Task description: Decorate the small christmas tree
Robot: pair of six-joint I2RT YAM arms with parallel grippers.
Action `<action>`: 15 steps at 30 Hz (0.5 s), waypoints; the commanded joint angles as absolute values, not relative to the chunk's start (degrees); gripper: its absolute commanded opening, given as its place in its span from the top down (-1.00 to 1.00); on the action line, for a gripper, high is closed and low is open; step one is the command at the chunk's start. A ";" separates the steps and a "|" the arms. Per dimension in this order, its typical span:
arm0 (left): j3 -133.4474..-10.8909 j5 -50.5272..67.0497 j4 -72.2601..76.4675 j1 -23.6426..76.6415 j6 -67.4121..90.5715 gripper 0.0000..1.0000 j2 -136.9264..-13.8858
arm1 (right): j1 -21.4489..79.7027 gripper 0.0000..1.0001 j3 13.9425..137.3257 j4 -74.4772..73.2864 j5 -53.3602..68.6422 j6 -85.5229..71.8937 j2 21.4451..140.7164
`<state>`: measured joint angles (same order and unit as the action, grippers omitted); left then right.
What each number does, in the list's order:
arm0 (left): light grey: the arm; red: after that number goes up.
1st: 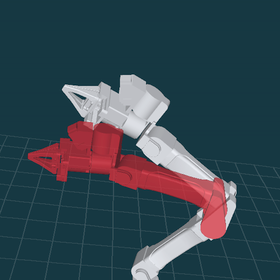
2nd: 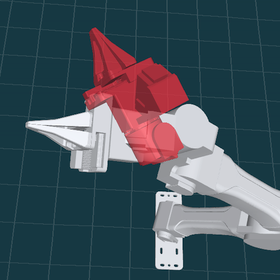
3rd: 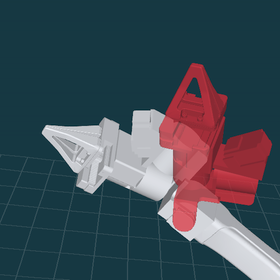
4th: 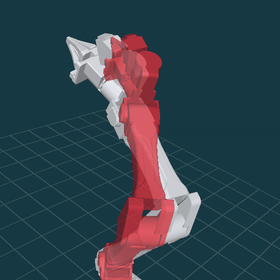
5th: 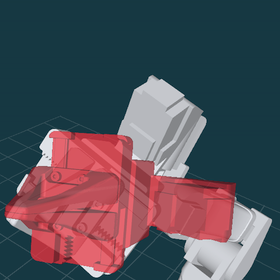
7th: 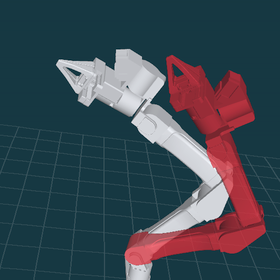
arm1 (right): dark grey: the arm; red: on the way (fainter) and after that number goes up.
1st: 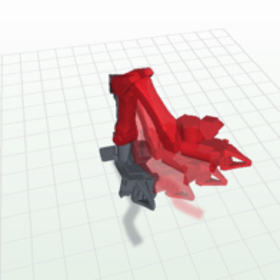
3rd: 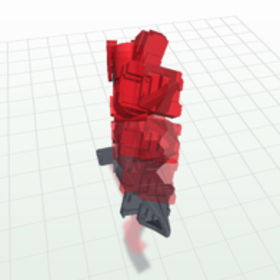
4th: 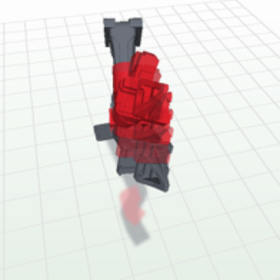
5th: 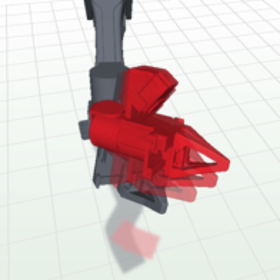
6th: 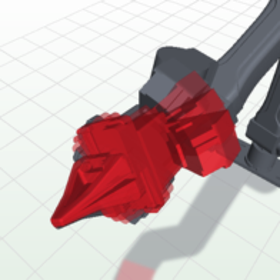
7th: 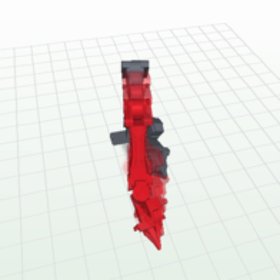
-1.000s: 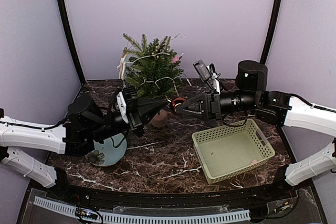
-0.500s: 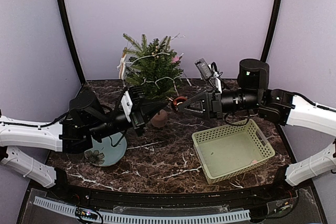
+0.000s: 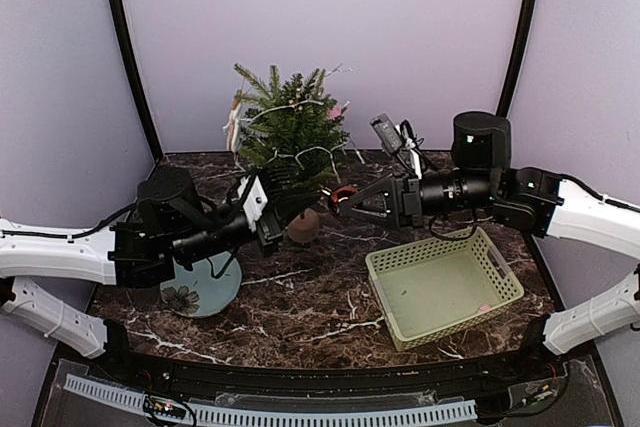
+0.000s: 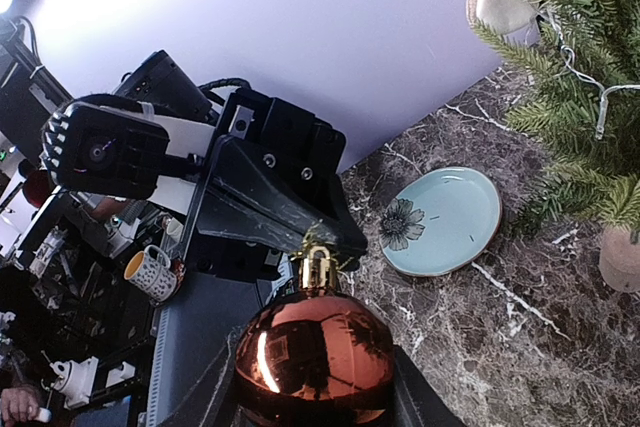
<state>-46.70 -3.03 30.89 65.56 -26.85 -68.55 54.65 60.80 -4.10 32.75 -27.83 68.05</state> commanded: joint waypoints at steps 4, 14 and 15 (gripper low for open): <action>-48.55 -7.51 26.19 65.57 -30.46 1.00 -67.79 | 55.20 0.43 63.29 -2.74 32.53 -26.57 67.43; -48.39 -8.79 23.15 65.57 -32.50 1.00 -66.88 | 55.20 0.43 63.02 -2.66 32.11 -26.40 67.15; -48.32 -8.83 23.13 65.57 -32.51 1.00 -66.80 | 55.20 0.44 62.94 -2.71 32.08 -26.31 67.12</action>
